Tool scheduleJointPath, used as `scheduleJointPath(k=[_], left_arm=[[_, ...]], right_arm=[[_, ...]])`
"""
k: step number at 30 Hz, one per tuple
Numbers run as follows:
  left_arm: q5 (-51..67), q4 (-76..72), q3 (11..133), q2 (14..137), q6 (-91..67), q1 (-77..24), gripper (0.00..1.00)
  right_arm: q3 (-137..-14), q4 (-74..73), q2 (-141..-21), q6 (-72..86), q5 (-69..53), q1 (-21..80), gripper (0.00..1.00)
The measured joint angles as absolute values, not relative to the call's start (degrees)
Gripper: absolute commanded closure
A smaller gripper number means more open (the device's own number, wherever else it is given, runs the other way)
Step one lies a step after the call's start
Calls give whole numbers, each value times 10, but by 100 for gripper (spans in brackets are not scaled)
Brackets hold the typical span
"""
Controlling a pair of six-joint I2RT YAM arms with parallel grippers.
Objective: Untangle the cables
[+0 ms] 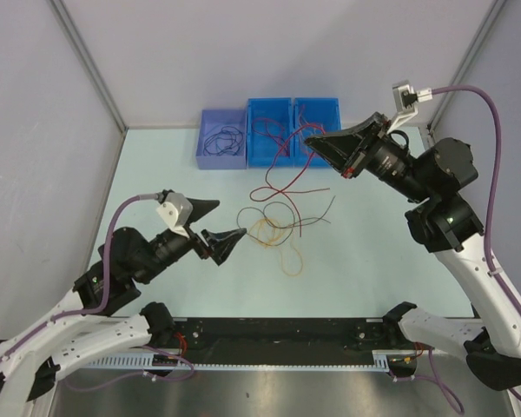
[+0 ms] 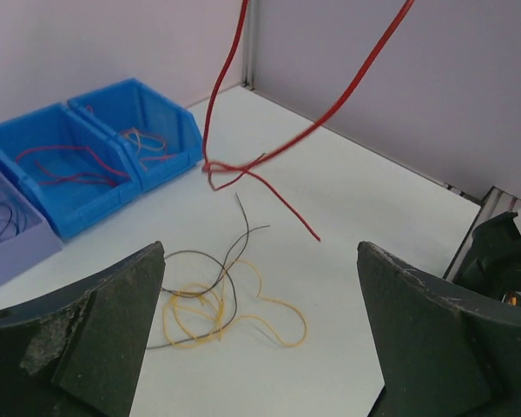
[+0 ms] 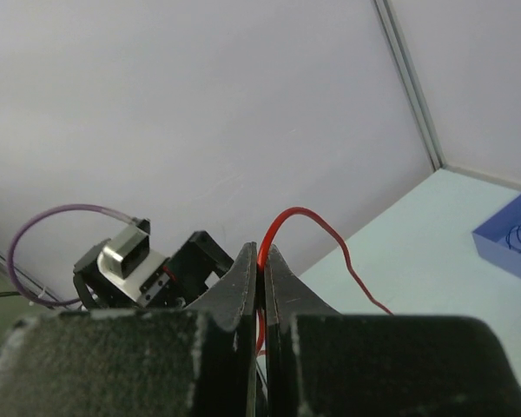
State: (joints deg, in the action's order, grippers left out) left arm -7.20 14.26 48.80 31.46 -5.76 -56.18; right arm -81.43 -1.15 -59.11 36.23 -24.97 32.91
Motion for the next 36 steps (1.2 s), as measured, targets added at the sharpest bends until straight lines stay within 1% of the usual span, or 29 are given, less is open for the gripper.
scheduleJointPath(k=[10, 19, 22, 23, 25, 26, 28, 29, 30, 31, 32, 34, 36], left_arm=[[-25, 115, 547, 386, 33, -562, 0], [-28, 102, 570, 460, 84, -563, 1], [-27, 100, 581, 481, 94, -563, 14], [-28, 97, 585, 488, 97, -563, 22], [-29, 91, 587, 495, 102, -563, 32], [-30, 89, 587, 497, 107, -563, 44], [-36, 85, 587, 499, 111, -564, 58], [-39, 82, 587, 499, 114, -564, 75], [-44, 79, 587, 499, 119, -564, 81], [-46, 77, 587, 498, 117, -563, 84], [-48, 76, 587, 498, 121, -564, 92], [-54, 76, 587, 498, 126, -564, 100], [-58, 74, 587, 498, 126, -564, 100]], right_arm=[[-814, -36, -606, 362, -266, 340, 100], [-814, -36, -610, 365, -288, 357, 100], [-814, -36, -610, 366, -296, 366, 100], [-814, -36, -610, 367, -299, 367, 100], [-814, -35, -611, 369, -307, 369, 100], [-814, -35, -611, 370, -311, 370, 100], [-814, -34, -611, 371, -320, 370, 100], [-814, -33, -611, 371, -326, 370, 100], [-814, -31, -611, 371, -333, 370, 100], [-814, -31, -612, 371, -338, 370, 100], [-814, -30, -612, 371, -342, 370, 100], [-814, -29, -614, 371, -351, 370, 100], [-814, -28, -615, 371, -357, 370, 100]])
